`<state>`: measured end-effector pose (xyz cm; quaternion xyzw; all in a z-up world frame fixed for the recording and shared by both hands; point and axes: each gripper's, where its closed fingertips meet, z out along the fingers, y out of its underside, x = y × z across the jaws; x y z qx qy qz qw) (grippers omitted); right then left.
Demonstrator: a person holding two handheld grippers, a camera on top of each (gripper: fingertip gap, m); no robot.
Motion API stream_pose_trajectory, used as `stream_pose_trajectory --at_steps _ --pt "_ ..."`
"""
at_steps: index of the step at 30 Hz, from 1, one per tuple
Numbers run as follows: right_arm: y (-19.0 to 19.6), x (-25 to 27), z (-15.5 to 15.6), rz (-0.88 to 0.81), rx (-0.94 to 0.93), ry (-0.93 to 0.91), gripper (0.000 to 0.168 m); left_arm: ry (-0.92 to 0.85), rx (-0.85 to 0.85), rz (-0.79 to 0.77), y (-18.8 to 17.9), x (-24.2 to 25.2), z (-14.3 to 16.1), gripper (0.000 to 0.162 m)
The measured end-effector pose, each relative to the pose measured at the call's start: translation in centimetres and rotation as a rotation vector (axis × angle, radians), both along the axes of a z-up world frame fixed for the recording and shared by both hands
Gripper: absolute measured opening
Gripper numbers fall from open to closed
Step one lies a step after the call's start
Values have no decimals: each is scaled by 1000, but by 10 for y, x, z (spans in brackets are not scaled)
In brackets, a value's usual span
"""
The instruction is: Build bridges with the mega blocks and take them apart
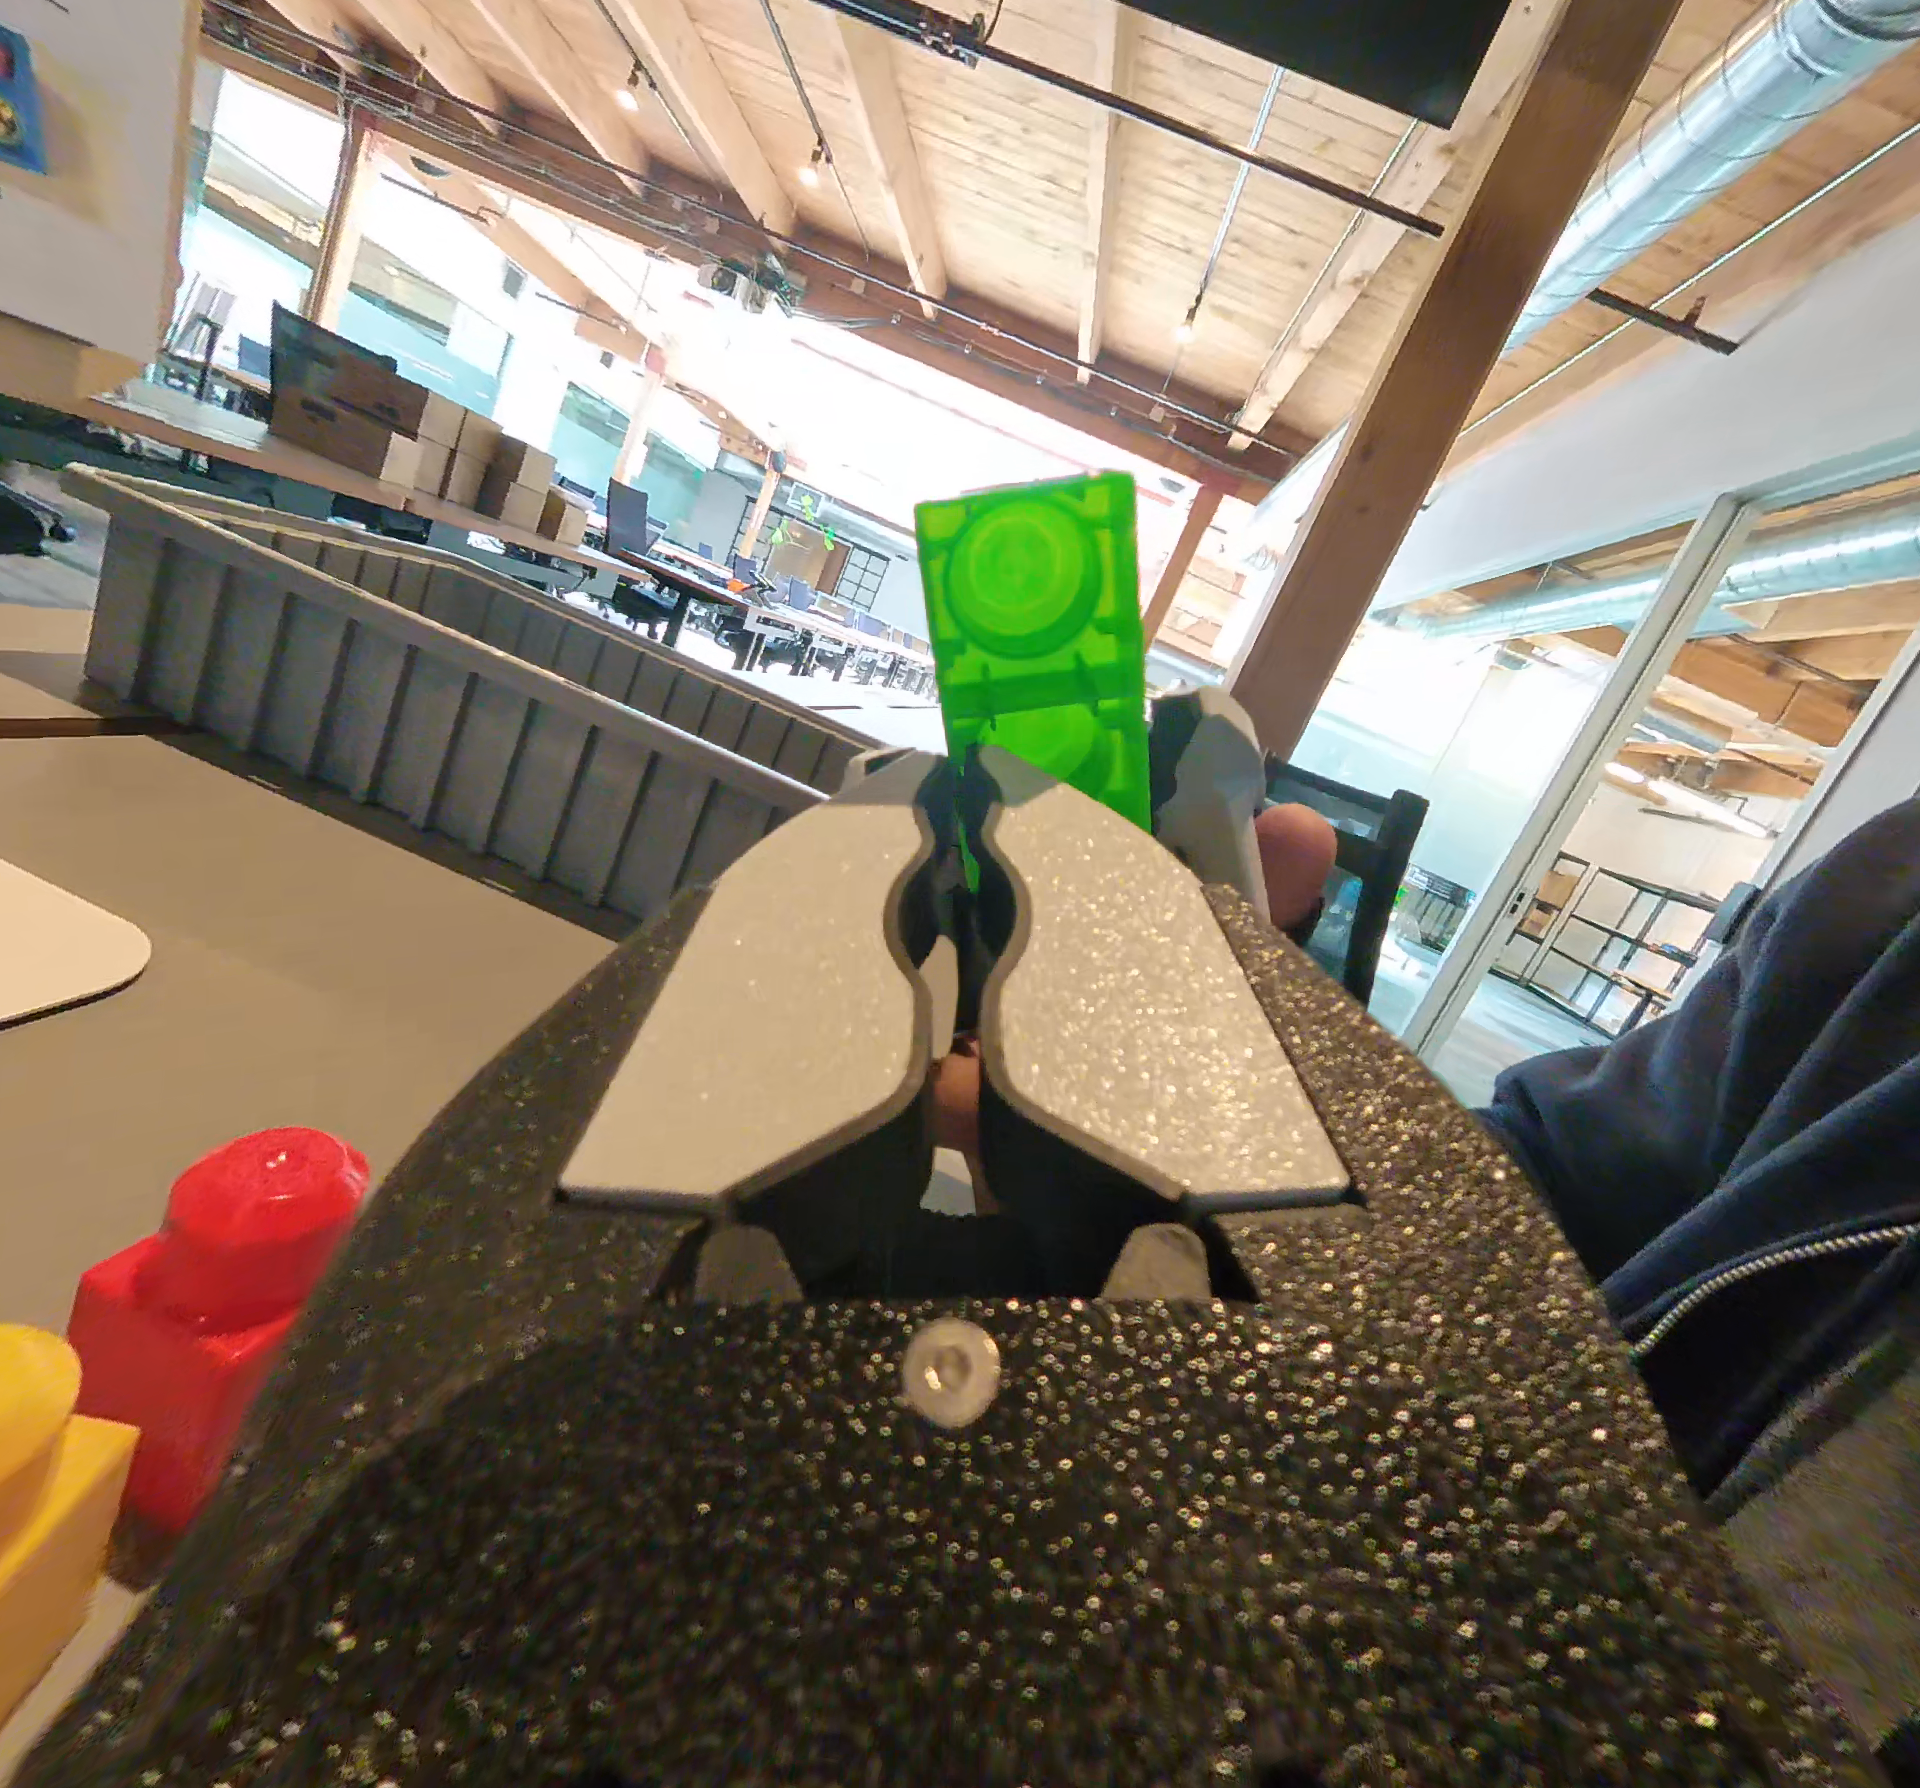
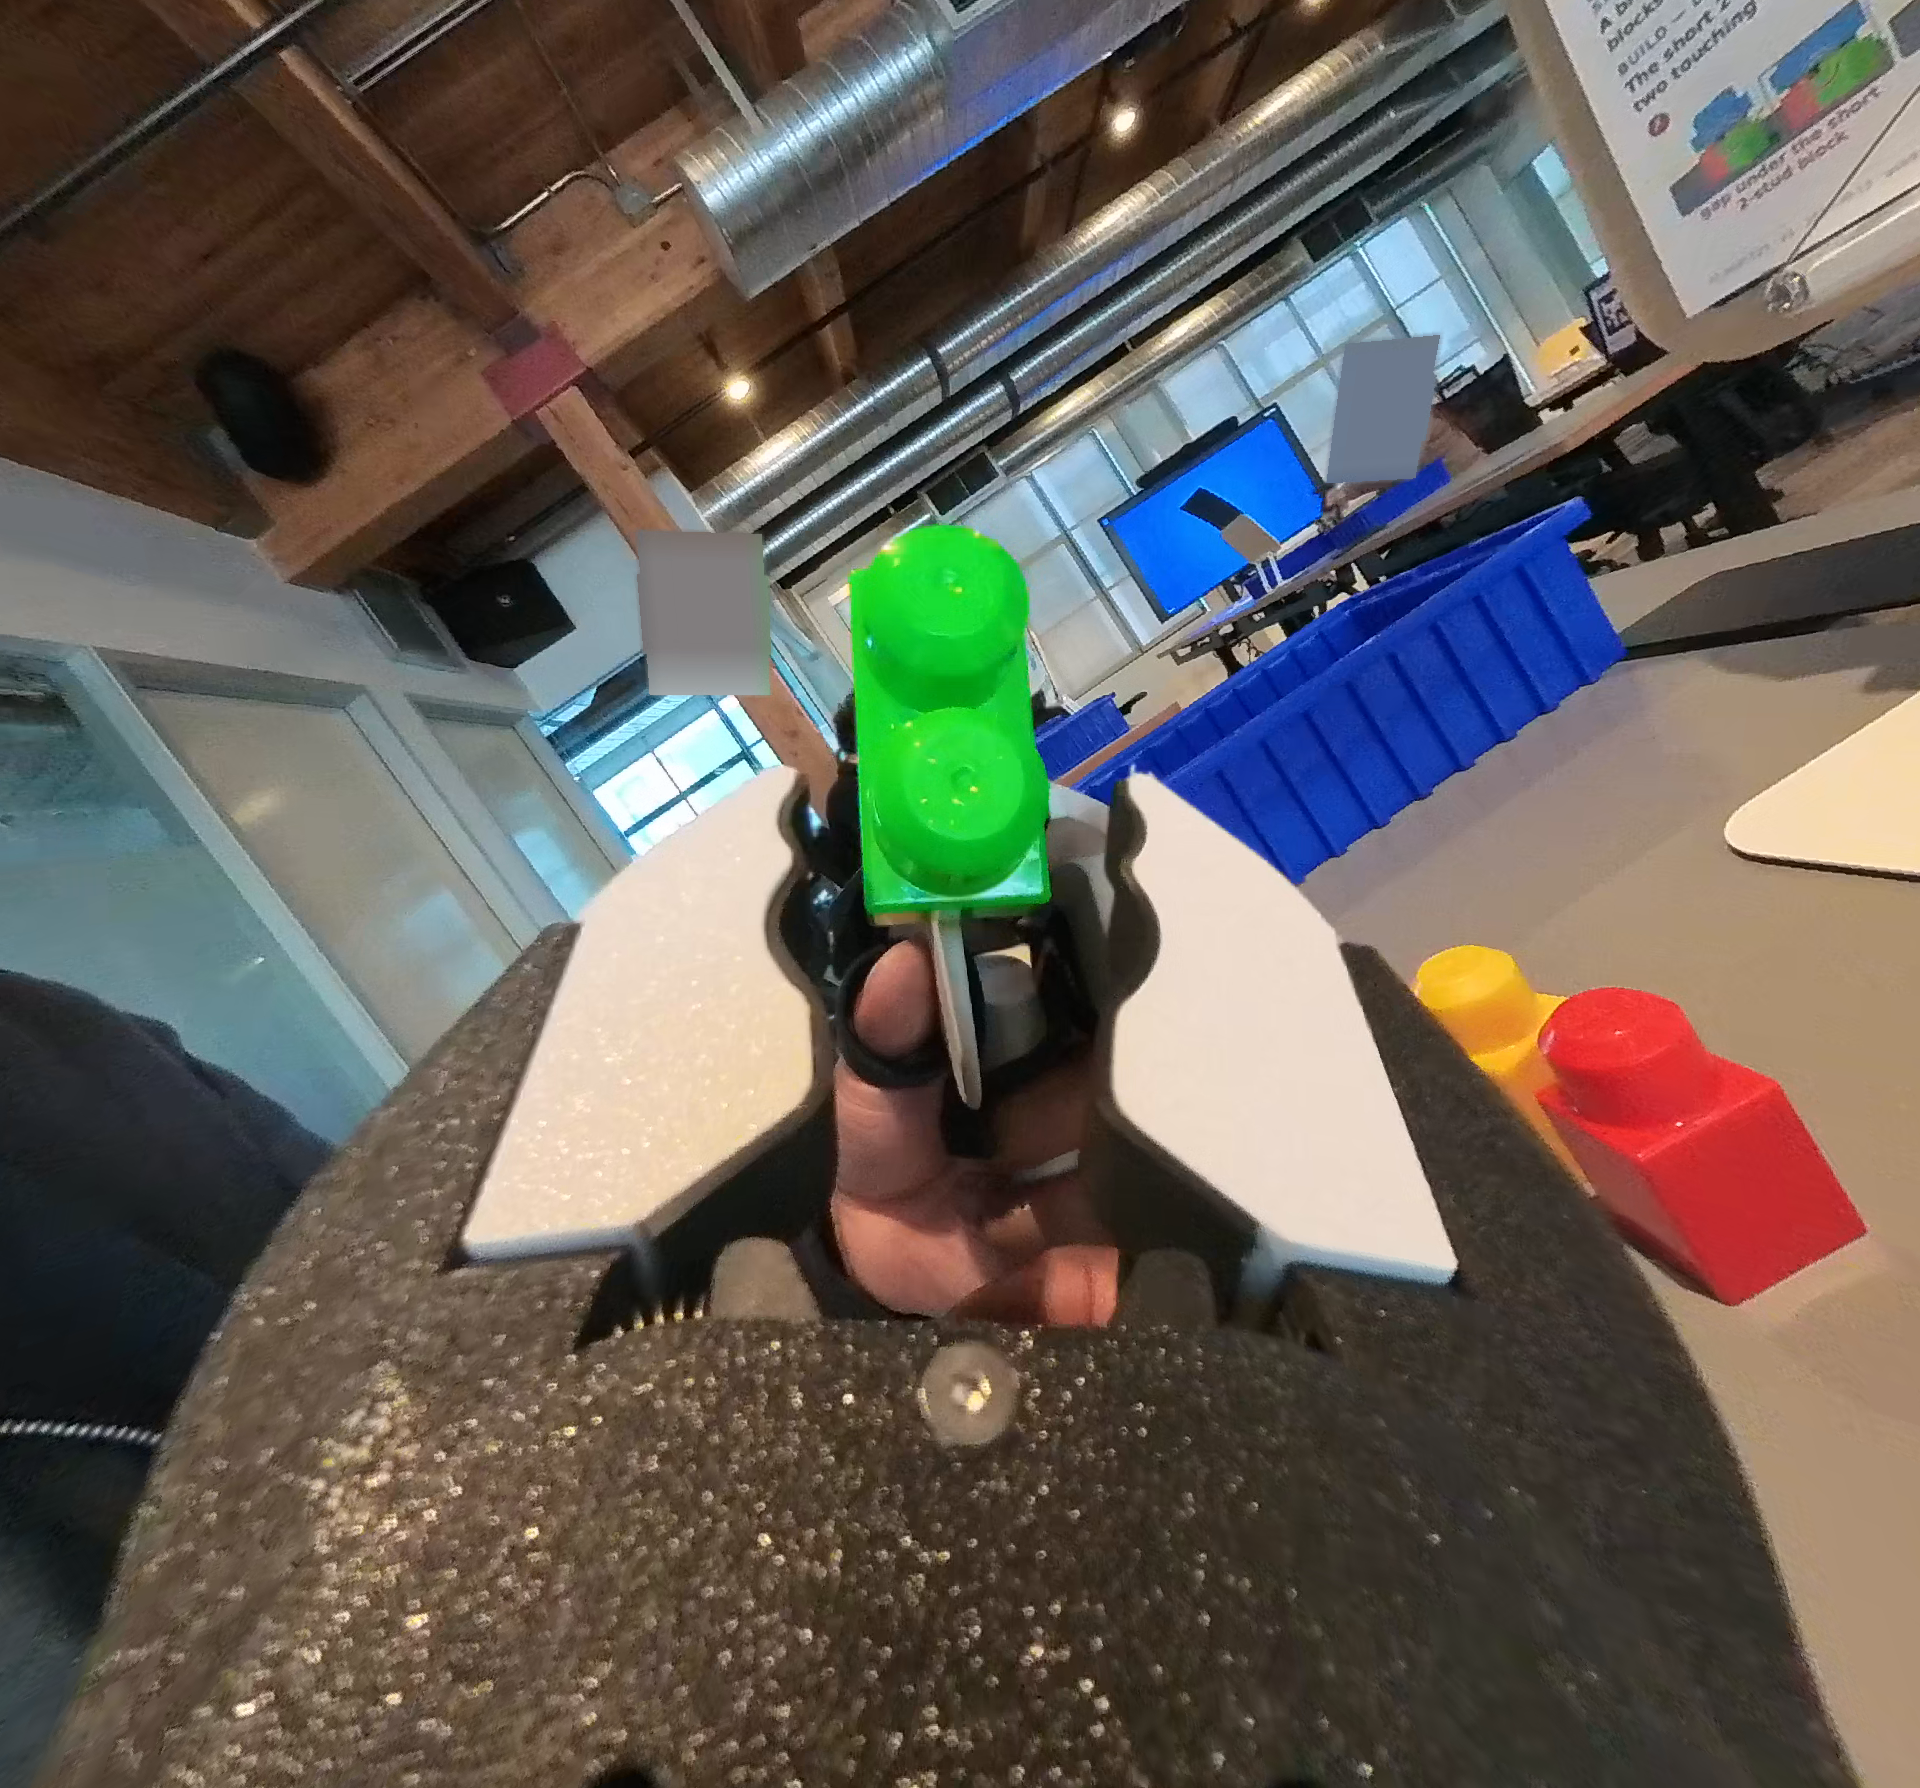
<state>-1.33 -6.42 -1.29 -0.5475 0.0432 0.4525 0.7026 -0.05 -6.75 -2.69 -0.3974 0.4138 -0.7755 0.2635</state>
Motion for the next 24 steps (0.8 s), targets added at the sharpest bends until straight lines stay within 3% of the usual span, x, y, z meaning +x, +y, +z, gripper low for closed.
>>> stream_pose_trajectory --at_steps 9,24 --pt "3 3 -7 -5 -18 0 35 18 23 11 4 2 -10 1" --pt "6 3 -15 44 -24 48 35 60 78 11 6 1 -18 2"
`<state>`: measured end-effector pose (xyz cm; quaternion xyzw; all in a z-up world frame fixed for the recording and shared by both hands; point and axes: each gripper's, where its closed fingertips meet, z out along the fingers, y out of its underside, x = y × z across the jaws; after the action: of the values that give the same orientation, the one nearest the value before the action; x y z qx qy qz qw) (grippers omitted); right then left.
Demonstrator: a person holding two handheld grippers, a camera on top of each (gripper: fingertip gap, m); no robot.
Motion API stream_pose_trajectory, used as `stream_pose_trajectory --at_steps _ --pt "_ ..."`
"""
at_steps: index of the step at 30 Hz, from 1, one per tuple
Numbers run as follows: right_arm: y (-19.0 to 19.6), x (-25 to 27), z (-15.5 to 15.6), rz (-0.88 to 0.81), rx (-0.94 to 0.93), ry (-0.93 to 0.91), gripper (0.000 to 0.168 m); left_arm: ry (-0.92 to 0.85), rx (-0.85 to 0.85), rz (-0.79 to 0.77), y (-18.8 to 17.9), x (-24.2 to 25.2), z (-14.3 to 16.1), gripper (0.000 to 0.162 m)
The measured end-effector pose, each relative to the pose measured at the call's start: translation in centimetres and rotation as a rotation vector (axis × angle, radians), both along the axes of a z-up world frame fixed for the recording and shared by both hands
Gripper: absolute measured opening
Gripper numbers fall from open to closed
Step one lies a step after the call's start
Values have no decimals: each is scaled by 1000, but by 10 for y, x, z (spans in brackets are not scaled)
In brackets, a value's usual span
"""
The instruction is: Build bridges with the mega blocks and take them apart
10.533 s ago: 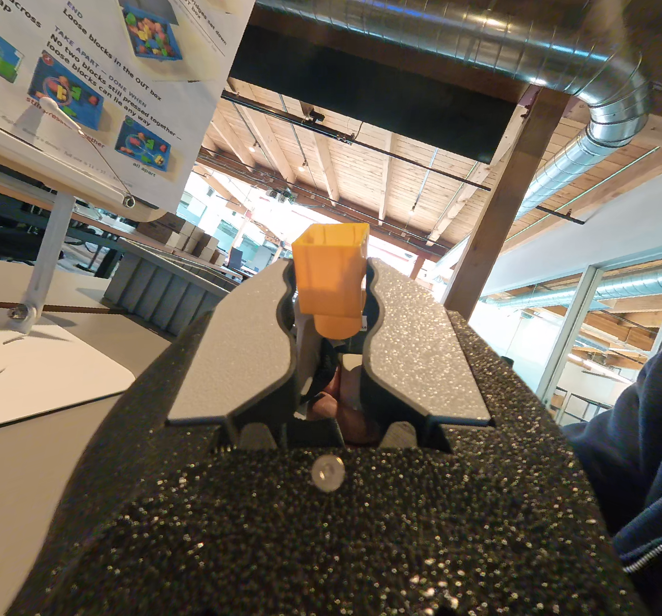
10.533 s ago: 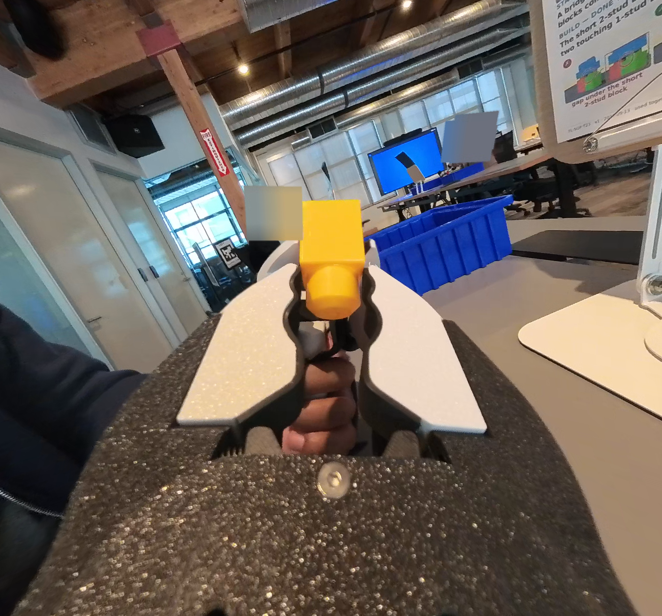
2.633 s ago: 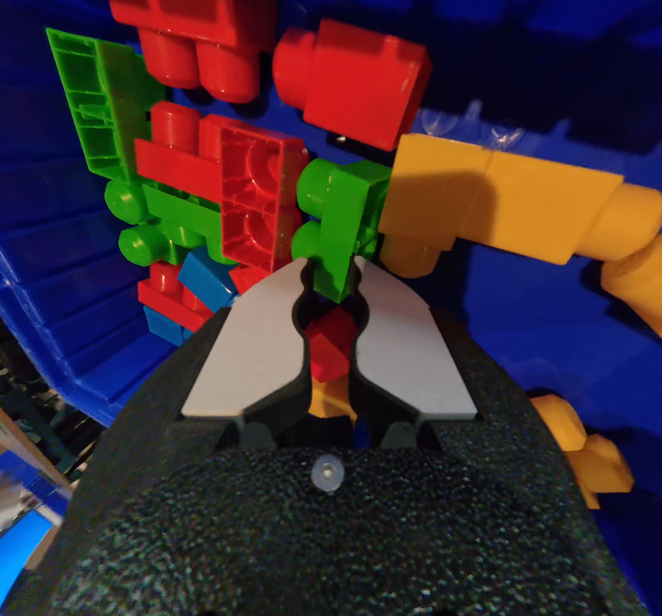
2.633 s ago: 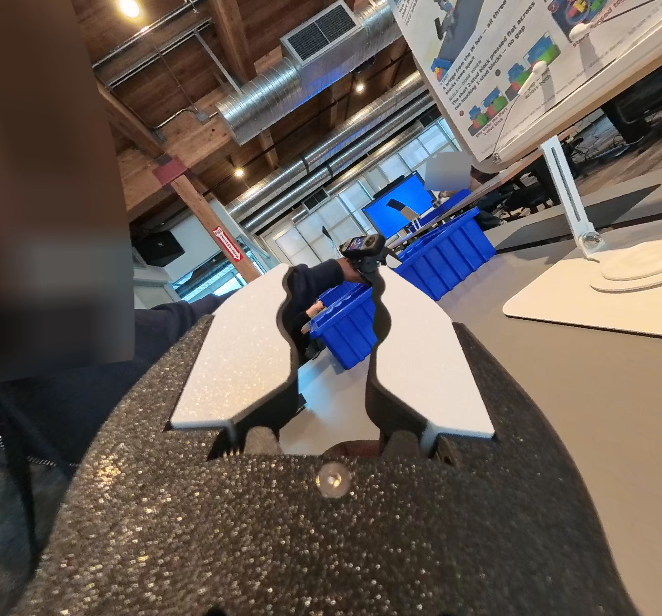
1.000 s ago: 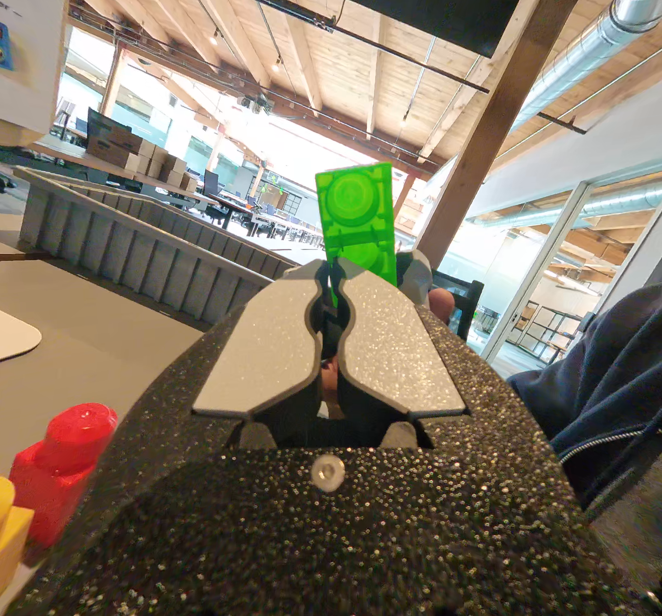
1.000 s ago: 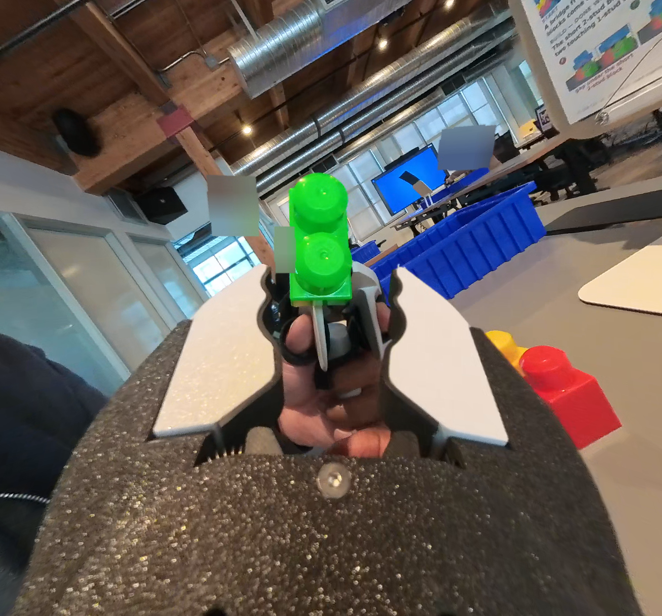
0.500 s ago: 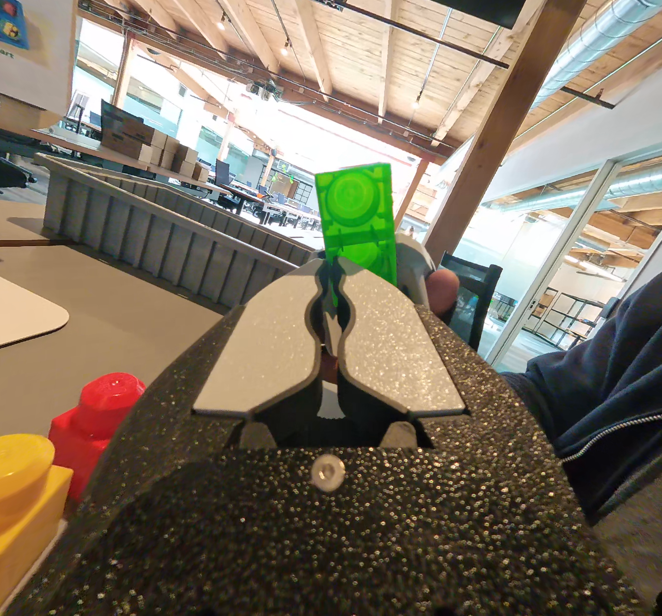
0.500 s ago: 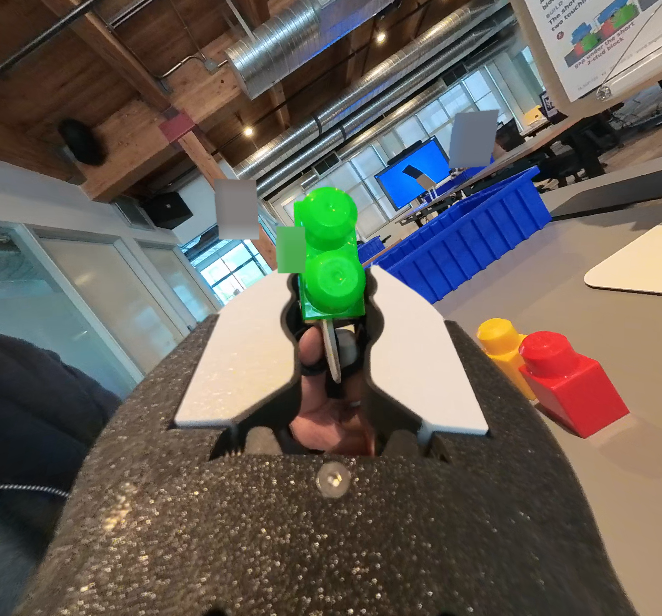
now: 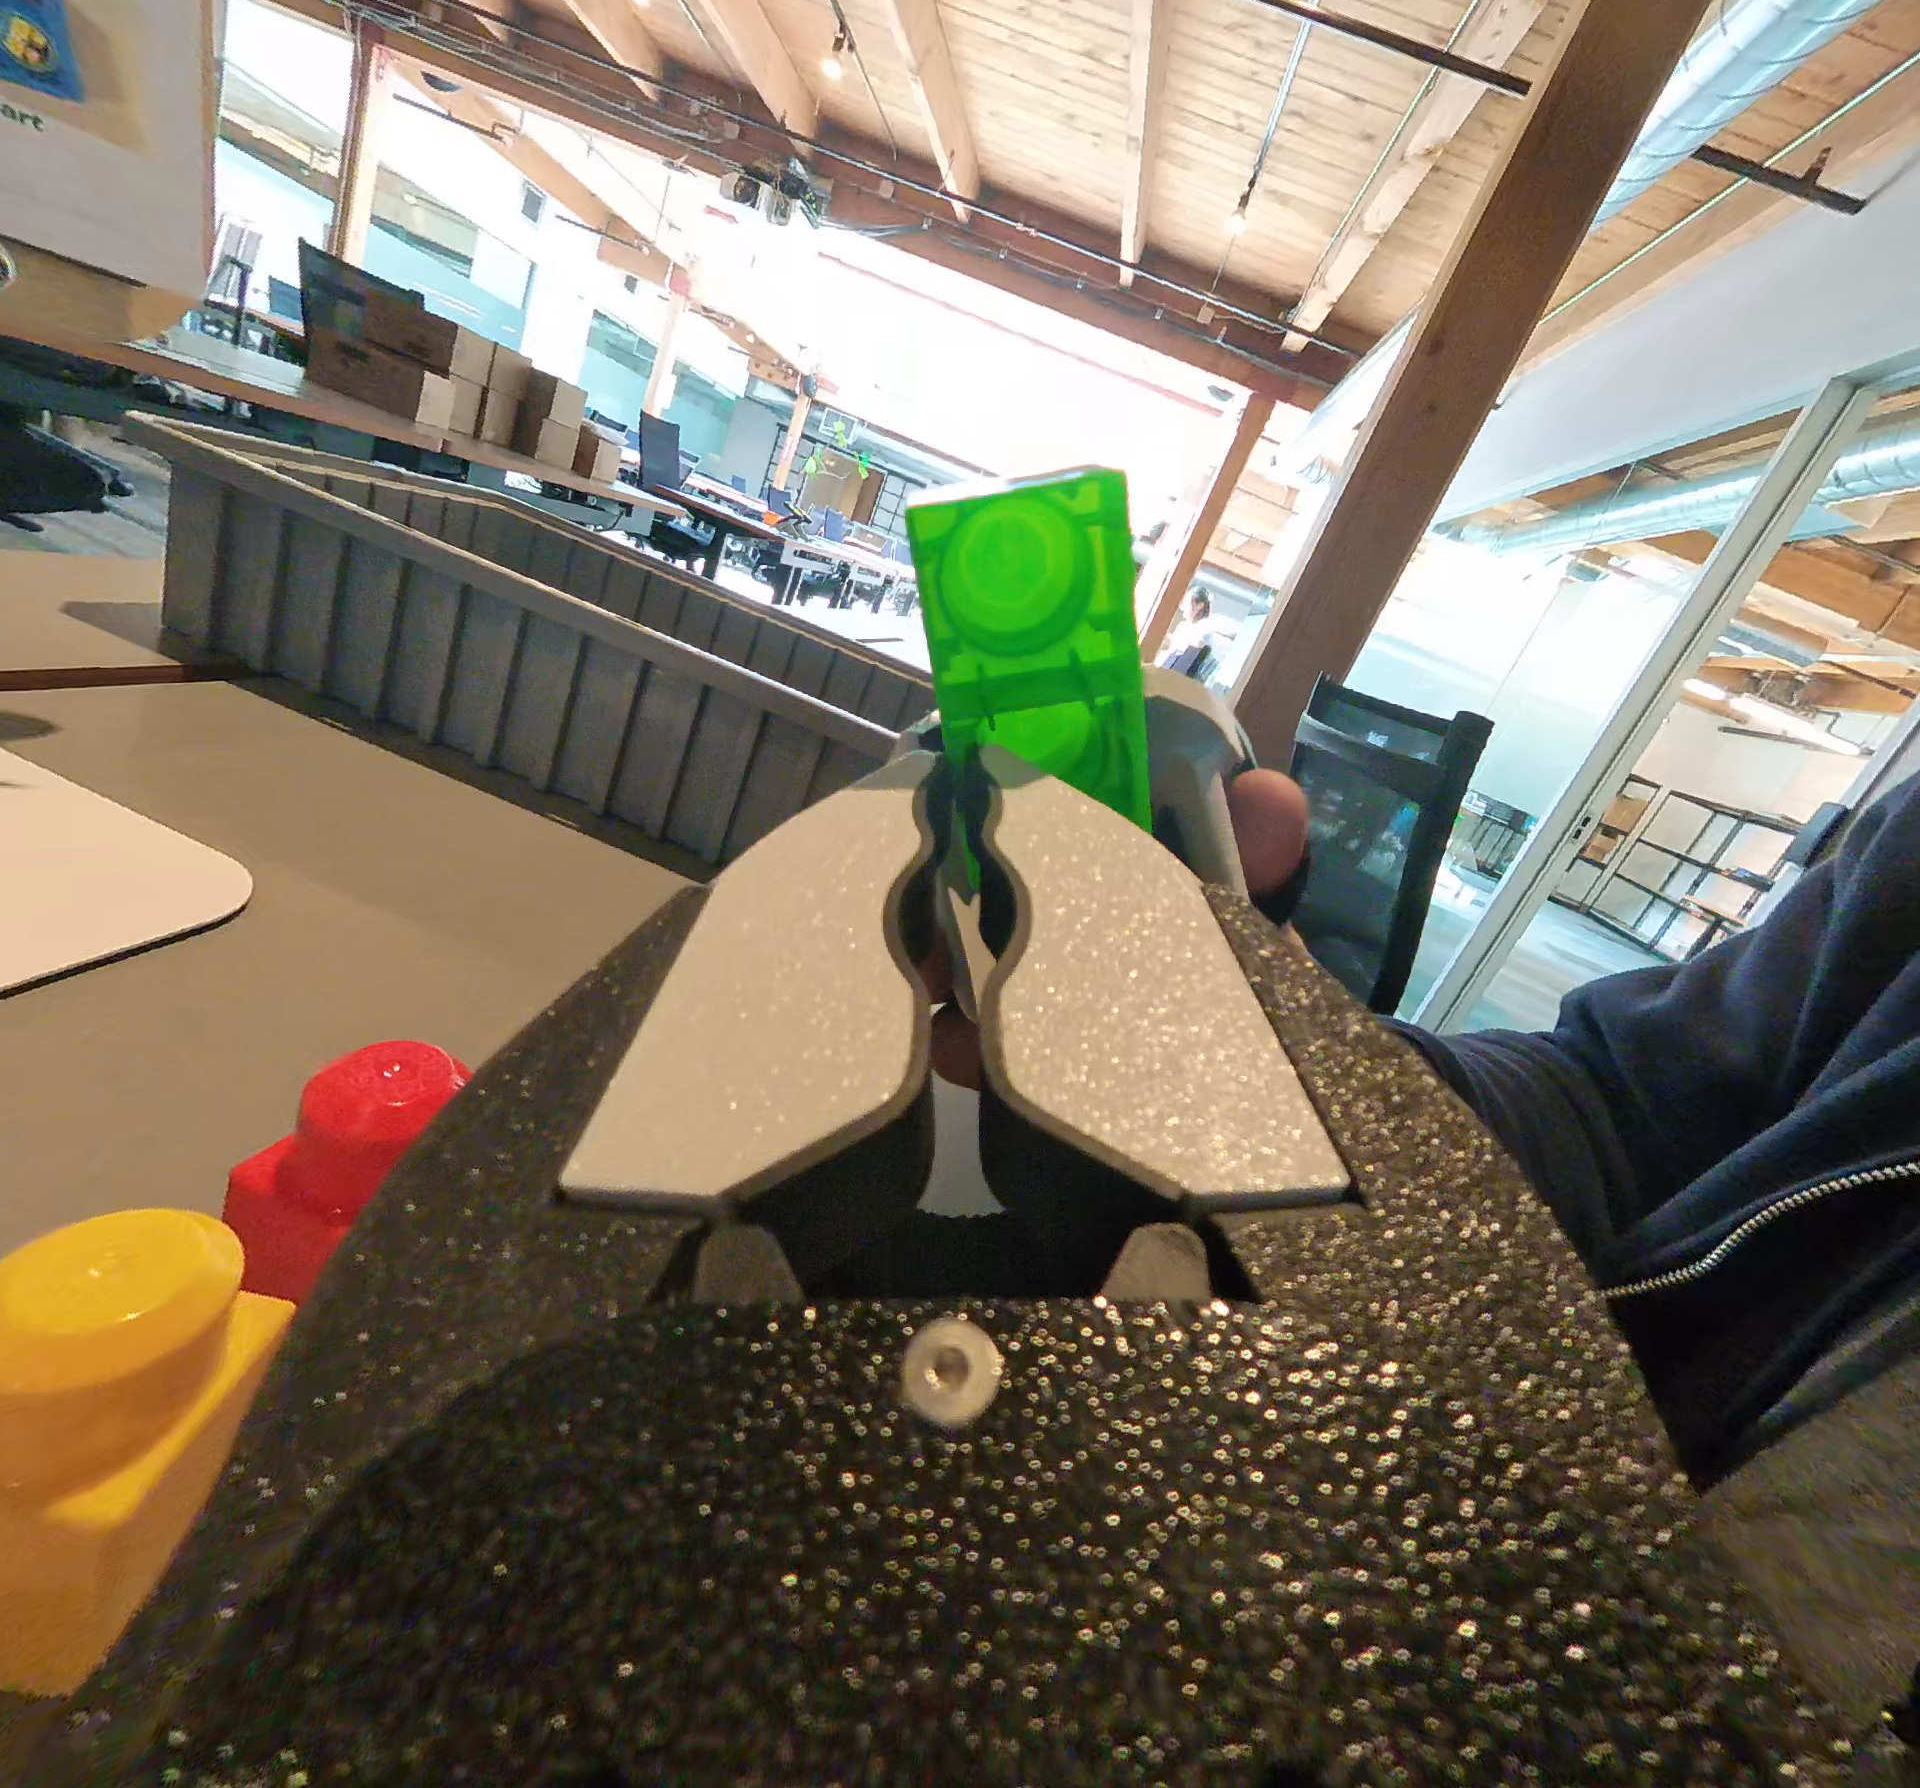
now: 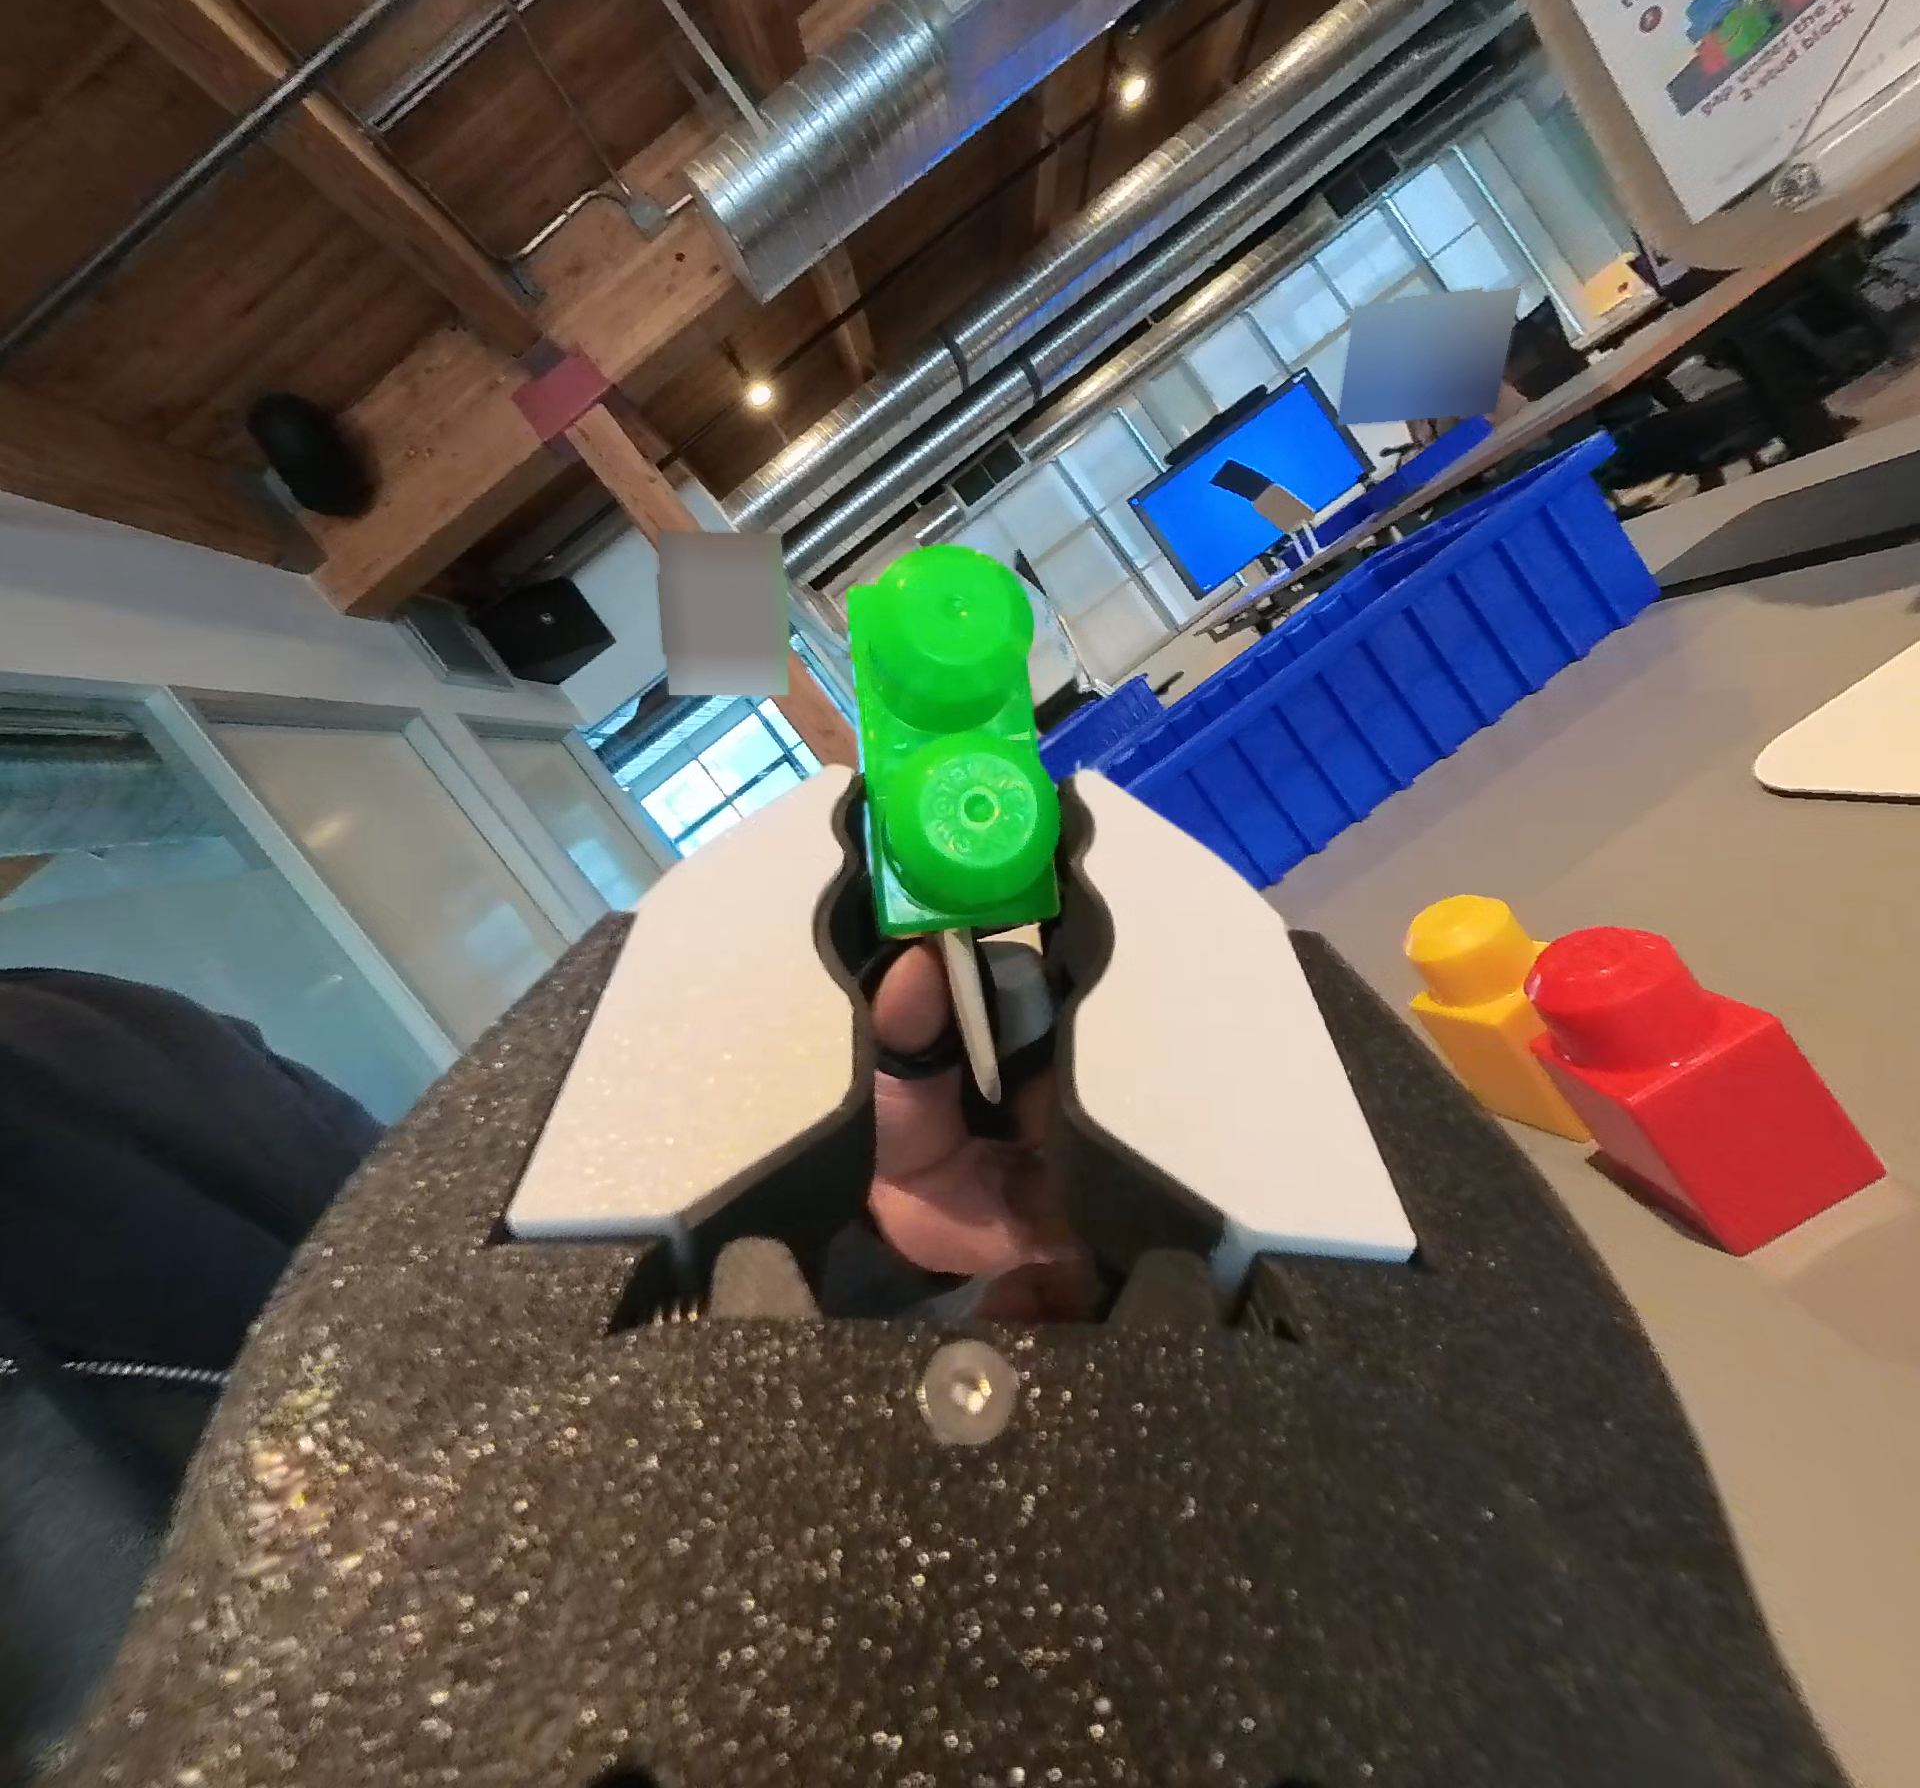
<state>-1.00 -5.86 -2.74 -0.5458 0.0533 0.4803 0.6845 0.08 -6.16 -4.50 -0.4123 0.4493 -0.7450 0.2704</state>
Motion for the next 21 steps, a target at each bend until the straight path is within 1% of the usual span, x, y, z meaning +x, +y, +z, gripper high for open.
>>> stream_pose_trajectory --at_steps 8,14,17,19,21 --pt "-2 0 1 4 24 14 34 1 6 1 -2 -1 1 2" --pt "-4 6 3 -27 46 31 33 -37 -39 35 10 -8 9 6" --pt "-6 14 5 -51 46 9 33 -9 -18 89 28 -13 6 12" --pt "-7 21 4 -77 32 -47 34 28 20 145 47 -19 1 14" --pt "-6 29 3 -97 7 -126 34 112 80 206 67 -23 -12 23"
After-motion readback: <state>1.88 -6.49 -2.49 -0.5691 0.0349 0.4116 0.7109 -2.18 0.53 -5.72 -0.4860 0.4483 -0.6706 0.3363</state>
